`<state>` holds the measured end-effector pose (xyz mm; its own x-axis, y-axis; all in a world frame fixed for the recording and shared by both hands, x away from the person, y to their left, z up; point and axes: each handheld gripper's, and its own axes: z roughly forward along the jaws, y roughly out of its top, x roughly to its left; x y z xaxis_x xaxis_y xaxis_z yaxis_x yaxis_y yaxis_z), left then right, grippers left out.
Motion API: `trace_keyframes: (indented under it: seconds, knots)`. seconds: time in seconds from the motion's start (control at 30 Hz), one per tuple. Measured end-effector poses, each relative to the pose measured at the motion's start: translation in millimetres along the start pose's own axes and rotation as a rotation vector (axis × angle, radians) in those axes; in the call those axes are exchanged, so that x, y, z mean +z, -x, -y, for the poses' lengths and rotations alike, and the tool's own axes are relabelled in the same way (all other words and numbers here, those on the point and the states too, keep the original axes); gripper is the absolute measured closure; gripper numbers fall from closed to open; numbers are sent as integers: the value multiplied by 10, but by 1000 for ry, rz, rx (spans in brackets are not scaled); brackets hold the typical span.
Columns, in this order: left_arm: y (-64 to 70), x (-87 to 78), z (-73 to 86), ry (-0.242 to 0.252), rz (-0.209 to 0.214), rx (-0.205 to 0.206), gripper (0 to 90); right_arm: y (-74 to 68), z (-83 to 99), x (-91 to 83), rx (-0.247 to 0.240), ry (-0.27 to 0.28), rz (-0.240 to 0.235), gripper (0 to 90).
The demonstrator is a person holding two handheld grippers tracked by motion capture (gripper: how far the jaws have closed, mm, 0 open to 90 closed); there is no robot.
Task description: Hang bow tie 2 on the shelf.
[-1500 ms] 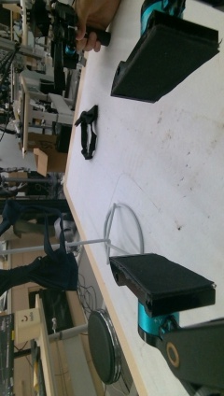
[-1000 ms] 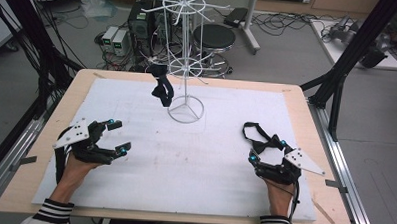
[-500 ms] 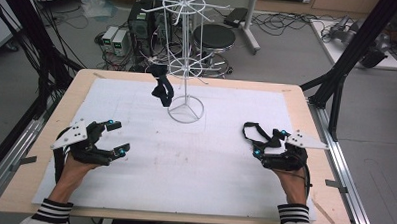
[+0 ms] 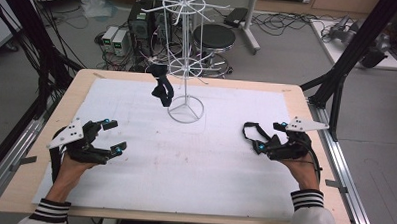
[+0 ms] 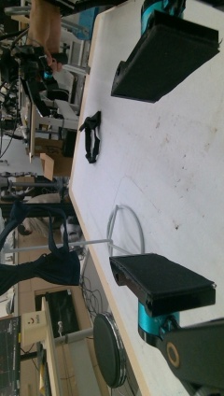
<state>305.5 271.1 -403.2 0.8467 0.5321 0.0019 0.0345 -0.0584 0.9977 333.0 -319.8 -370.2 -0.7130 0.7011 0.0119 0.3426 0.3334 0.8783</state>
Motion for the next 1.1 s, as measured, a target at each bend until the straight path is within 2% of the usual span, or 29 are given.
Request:
trace_keyframes:
  seconds: [0.13, 0.17, 0.2, 0.23, 0.27, 0.3, 0.4, 0.43, 0.53, 0.7, 0.87, 0.93, 0.97, 1.0, 1.03, 1.07, 1.1]
  knots:
    - [-7, -1, 5, -6, -6, 0, 163, 59, -51, -1, -10, -28, -22, 39]
    - [-13, -3, 7, -1, -6, -6, 163, 88, -89, 4, -28, -55, -30, 39]
    - [-13, -3, 7, -1, -6, -6, 163, 88, -89, 4, -28, -55, -30, 39]
    - [-14, -5, 7, -1, -7, -5, 163, 116, -128, 12, -50, -88, -43, 39]
    - [-13, -4, 8, -2, -9, -5, 163, 116, -128, 12, -50, -88, -43, 39]
    - [-15, -3, 10, -3, -9, -4, 163, 147, -162, 25, -66, -117, -57, 39]
    - [-13, 3, 14, -10, -8, -4, 163, 172, -190, 37, -85, -144, -69, 40]
    - [-10, 7, 16, -11, -6, -5, 162, 201, -212, 47, -97, -173, -78, 40]
    - [-4, 14, 17, -11, -2, -3, 163, 242, -214, 66, -109, -188, -90, 40]
    - [3, 11, 11, -9, -3, -5, 163, 329, -235, 144, -156, -274, -94, 40]
    - [9, 18, 16, -13, 2, -6, 162, 355, -278, 198, -190, -312, -105, 40]
    - [12, 23, 18, -14, 10, -8, 163, 369, -283, 231, -198, -336, -116, 40]
    - [14, 25, 19, -15, 9, -7, 163, 380, -275, 265, -222, -359, -129, 40]
    - [14, 26, 19, -15, 10, -8, 163, 380, -275, 265, -222, -359, -129, 40]
    - [13, 25, 19, -15, 10, -9, 162, 393, -262, 294, -240, -383, -144, 40]
    - [13, 25, 19, -13, 10, -10, 162, 393, -262, 294, -240, -383, -144, 40]
    - [8, 21, 19, -11, 10, -12, 162, 403, -243, 319, -252, -391, -164, 40]
